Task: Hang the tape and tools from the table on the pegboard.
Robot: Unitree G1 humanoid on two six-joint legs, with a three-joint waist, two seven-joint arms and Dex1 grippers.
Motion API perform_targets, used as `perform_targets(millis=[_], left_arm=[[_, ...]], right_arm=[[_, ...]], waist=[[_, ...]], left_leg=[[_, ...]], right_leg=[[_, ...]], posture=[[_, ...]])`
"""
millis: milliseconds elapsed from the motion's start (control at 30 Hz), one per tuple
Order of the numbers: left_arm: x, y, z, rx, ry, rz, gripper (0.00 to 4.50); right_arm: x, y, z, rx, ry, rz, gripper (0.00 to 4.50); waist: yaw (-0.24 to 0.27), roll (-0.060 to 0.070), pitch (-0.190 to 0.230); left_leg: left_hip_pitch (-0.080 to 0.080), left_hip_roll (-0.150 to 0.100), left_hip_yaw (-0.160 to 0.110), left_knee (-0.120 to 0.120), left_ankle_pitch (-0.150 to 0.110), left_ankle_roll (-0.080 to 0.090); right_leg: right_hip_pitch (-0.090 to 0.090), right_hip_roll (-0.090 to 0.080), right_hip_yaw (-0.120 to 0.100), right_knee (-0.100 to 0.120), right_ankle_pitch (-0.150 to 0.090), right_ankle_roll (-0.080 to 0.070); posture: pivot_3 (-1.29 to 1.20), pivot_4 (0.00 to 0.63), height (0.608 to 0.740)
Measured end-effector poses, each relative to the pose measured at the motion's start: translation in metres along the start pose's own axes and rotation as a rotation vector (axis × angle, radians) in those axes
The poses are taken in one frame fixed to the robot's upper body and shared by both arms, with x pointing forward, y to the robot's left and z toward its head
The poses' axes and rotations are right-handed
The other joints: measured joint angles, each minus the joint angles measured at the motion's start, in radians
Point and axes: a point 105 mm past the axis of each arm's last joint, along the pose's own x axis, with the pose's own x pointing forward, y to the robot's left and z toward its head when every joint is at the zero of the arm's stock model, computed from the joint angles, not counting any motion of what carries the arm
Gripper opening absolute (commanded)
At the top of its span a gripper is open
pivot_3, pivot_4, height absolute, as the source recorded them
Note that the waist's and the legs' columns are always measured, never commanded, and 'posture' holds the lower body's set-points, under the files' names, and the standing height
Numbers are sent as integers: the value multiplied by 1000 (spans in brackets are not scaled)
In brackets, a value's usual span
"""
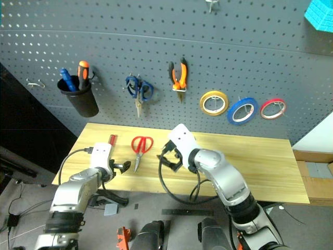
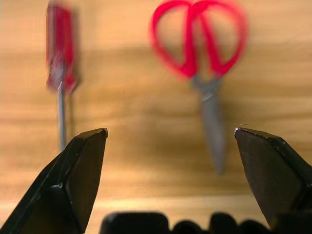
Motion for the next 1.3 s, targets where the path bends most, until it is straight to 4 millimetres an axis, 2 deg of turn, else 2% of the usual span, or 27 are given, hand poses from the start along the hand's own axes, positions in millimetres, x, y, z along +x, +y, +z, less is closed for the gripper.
perform_targets(millis=[233,367,567,700,933,1200,1300], left_arm=[[28,-17,11,33,42,-21,4500],[43,-29,19,38,51,-37,4500],[58,-47,20,27,63,-70,4500],[61,-48,22,26,54,-71,3553],[63,-39,21,2,29,-37,1078],[54,-42,15,28,-90,-93,1071],[41,-40,16,49,-177,-89,1071]], right_arm=[[1,25,-1,-97,9,113,4472],[1,25,0,-99,11,101,4472],[0,21,-1,-89,19,76,4472],[0,17,-1,-83,26,57,4500],[-2,10,2,-98,23,37,4500],[-8,-1,-5,-118,56,13,4500],[-14,-7,-3,-131,54,-3,4500]], waist=[[-3,1,2],[-7,3,4],[-16,4,6],[-21,6,7],[-31,6,7],[-39,8,11],[-40,9,13]], left_leg=[[-1,-1,-2,-1,0,0],[-2,-1,-5,-1,0,0],[-3,-1,-7,-1,0,0],[-3,-1,-8,-1,0,0],[-2,-1,-9,-1,0,0],[-4,-1,-10,-2,0,0],[-4,0,-10,-2,-1,0]], right_leg=[[3,-1,-3,-5,0,0],[3,-1,-6,-5,0,0],[3,-1,-10,-5,0,0],[4,-1,-10,-5,0,0],[4,-1,-11,-5,-2,4],[4,-2,-12,-6,-1,1],[4,-3,-11,-7,-1,1]], posture=[[-57,236,740],[-73,248,740],[-92,252,740],[-98,252,740],[-103,251,740],[-105,253,740],[-105,253,740]])
